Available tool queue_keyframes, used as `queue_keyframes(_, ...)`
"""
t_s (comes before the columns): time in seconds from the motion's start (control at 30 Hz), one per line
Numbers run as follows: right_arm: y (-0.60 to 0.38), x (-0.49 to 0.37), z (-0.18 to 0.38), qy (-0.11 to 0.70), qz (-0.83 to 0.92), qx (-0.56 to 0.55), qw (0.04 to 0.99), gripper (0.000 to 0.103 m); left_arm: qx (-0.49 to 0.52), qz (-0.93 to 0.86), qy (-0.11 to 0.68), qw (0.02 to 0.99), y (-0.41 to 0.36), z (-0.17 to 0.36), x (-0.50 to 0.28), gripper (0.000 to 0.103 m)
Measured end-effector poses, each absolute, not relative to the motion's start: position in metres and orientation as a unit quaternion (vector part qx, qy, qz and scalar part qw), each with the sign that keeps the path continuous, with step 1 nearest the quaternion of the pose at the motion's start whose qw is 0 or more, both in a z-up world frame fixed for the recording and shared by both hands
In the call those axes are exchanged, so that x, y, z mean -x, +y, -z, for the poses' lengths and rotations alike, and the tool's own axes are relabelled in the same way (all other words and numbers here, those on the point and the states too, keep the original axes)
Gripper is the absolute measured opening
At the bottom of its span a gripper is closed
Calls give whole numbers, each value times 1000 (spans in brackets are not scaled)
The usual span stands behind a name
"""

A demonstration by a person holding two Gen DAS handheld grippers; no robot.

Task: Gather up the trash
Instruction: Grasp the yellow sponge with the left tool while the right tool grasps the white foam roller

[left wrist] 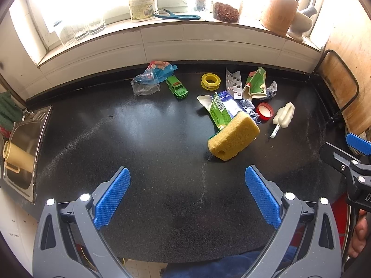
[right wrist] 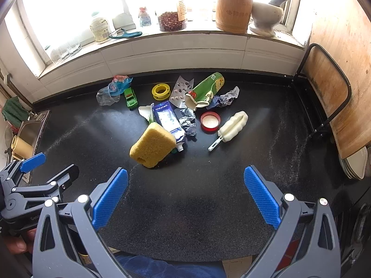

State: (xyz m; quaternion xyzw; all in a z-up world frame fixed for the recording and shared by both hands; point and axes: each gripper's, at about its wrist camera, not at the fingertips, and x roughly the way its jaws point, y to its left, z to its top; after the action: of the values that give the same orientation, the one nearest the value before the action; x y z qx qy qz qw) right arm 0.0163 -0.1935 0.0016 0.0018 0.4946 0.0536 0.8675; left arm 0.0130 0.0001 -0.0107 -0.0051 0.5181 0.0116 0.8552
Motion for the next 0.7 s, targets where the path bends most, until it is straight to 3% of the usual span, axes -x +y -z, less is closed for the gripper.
queue_keyframes(0.33, -218, -30, 4, 490, -45, -29, 870, 97, -6, 30, 507, 861, -9, 23, -26, 97)
queue_keyframes(0.7, -283, -112, 97, 539, 3, -74, 839, 97, -94, 149, 461, 870, -50, 110, -83, 97)
